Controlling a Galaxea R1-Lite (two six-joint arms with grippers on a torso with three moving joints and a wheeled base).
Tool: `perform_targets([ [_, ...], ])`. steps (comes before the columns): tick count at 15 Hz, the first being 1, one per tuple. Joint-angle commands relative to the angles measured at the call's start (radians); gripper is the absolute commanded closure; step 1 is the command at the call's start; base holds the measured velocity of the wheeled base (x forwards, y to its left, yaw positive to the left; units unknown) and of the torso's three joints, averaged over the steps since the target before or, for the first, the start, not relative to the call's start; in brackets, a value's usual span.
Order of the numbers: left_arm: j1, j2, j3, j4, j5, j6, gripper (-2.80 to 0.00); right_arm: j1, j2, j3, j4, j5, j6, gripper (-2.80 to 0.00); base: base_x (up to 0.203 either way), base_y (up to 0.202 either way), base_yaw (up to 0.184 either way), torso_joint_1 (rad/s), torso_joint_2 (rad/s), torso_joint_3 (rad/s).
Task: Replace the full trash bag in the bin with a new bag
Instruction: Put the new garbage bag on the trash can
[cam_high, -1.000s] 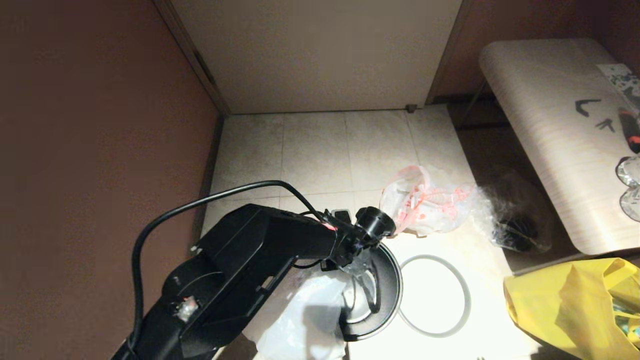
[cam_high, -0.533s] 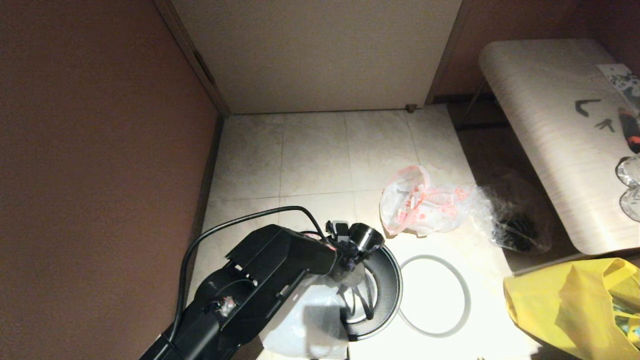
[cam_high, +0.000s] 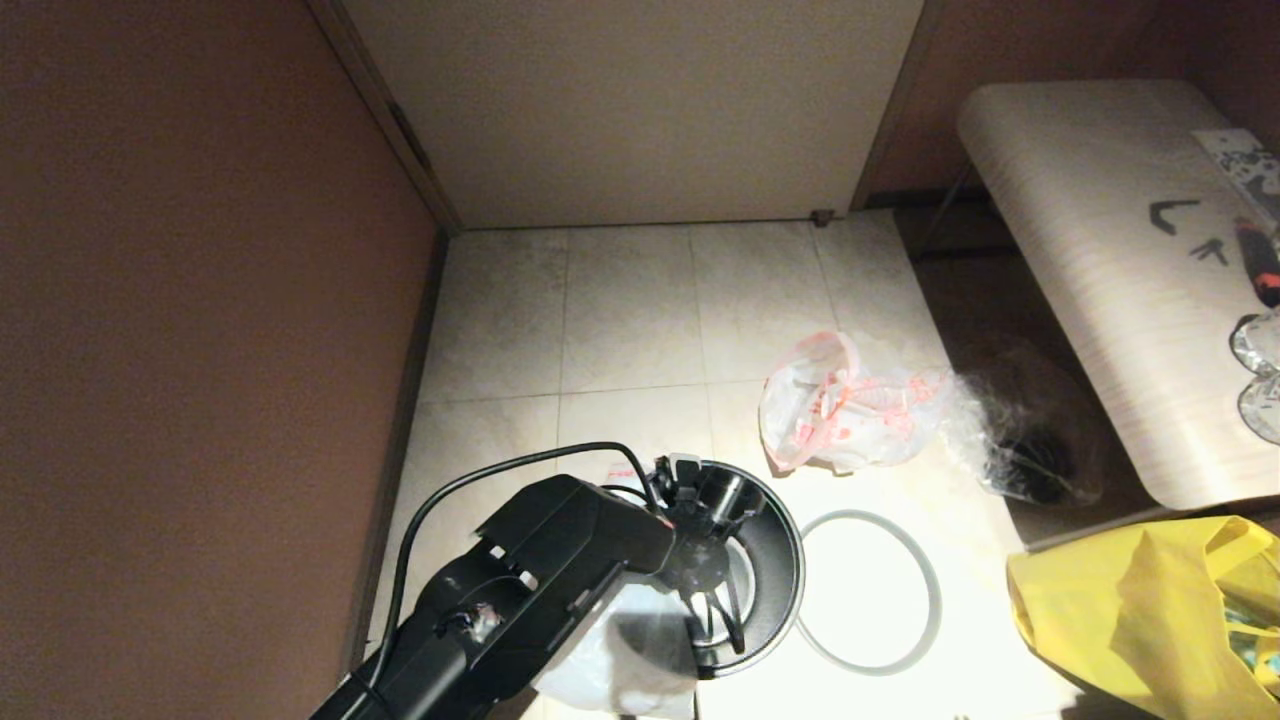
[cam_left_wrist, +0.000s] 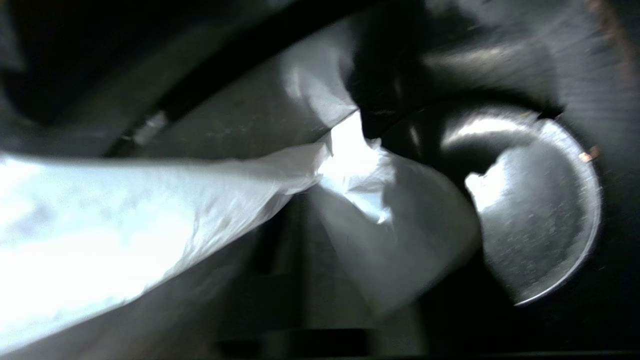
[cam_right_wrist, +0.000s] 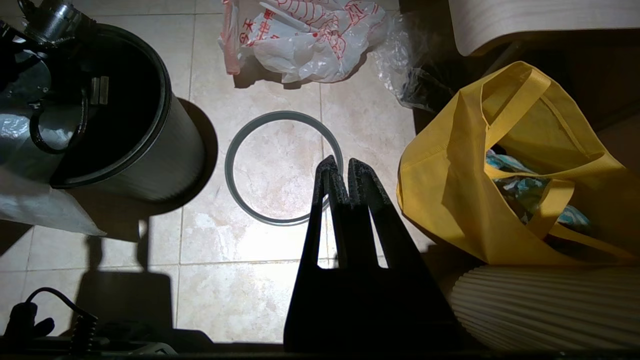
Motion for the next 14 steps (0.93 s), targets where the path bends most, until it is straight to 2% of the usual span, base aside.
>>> perform_targets([
  [1, 0.002, -0.033, 0.01, 0.006, 0.005, -0.004, -2.8, 0.0, 0.001, 0.0, 0.001, 0.0, -0.001, 0.0, 0.0, 0.0, 0.0, 0.0, 0.0, 0.0],
  [3, -0.003, -0.111, 0.064, 0.006, 0.007, -0.008, -2.8, 0.0, 0.001, 0.0, 0.001, 0.0, -0.001, 0.0, 0.0, 0.0, 0.0, 0.0, 0.0, 0.0],
  [9, -0.049, -0.413, 0.347, 0.006, -0.005, -0.011, -2.8, 0.0, 0.001, 0.0, 0.001, 0.0, -0.001, 0.0, 0.0, 0.0, 0.0, 0.0, 0.0, 0.0],
  [14, -0.104, -0.562, 0.512, 0.005, -0.006, -0.032, -2.8, 0.0, 0.001, 0.0, 0.001, 0.0, -0.001, 0.0, 0.0, 0.0, 0.0, 0.0, 0.0, 0.0],
])
